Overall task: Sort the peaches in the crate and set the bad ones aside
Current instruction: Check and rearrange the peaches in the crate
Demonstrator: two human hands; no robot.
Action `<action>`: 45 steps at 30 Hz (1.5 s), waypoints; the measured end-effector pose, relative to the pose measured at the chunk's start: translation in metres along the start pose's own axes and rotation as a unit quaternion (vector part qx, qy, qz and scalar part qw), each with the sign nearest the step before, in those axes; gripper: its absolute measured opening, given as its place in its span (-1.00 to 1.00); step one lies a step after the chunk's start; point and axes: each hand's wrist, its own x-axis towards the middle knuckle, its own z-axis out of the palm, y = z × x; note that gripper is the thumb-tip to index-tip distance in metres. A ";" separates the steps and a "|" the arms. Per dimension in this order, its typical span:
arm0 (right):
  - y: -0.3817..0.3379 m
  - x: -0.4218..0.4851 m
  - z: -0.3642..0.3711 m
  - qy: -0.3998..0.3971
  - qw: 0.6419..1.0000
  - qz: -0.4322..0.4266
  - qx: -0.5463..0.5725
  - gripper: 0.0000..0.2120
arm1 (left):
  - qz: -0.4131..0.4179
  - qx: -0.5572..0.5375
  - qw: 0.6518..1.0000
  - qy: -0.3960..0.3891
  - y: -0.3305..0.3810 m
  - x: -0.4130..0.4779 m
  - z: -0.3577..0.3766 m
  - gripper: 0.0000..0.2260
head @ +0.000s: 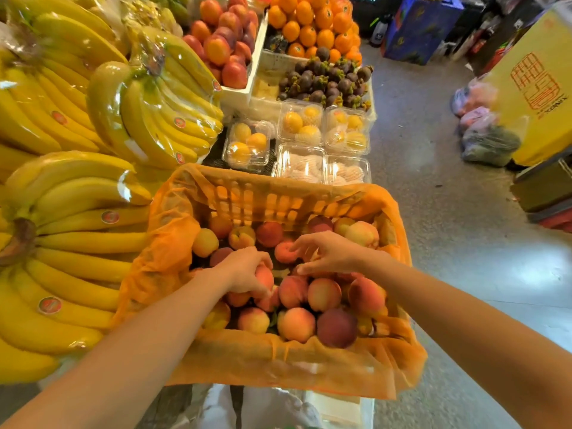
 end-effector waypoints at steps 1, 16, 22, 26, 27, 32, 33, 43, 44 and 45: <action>0.001 -0.005 0.001 -0.016 1.000 0.005 -0.015 -0.53 | 0.004 0.015 1.000 0.005 0.001 0.001 -0.001 -0.46; -0.017 -0.018 -0.003 -0.225 0.933 0.059 -0.273 -0.28 | -0.078 0.080 0.990 0.089 -0.033 -0.003 -0.016 -0.53; -0.016 -0.016 -0.006 -0.233 0.928 0.055 -0.285 -0.29 | -0.086 0.079 0.991 0.060 -0.028 0.003 -0.006 -0.42; -0.011 -0.025 -0.021 -0.086 0.981 -0.019 -0.171 -0.48 | -0.030 0.045 0.991 0.122 -0.011 0.003 -0.013 -0.57; -0.009 -0.031 -0.029 -0.030 0.990 -0.024 -0.135 -0.54 | 0.006 0.020 0.991 0.134 -0.003 0.003 -0.014 -0.61; 0.013 -0.058 -0.060 0.131 0.977 -0.001 -0.169 -0.59 | 0.137 -0.122 0.983 0.004 0.052 0.012 -0.014 -0.54; 0.017 -0.062 -0.060 0.128 0.969 0.018 -0.212 -0.57 | 0.143 -0.109 0.983 -0.035 0.060 0.016 -0.010 -0.45; 0.049 -0.062 -0.059 0.058 0.934 0.059 -0.348 -0.31 | 0.142 0.050 0.988 -0.045 0.088 0.035 0.007 -0.38; 0.050 -0.062 -0.059 0.068 0.936 0.056 -0.342 -0.33 | 0.138 0.055 0.988 -0.046 0.088 0.036 0.010 -0.35; 0.052 -0.063 -0.059 0.076 0.937 0.051 -0.336 -0.34 | 0.131 0.053 0.988 -0.055 0.087 0.036 0.014 -0.33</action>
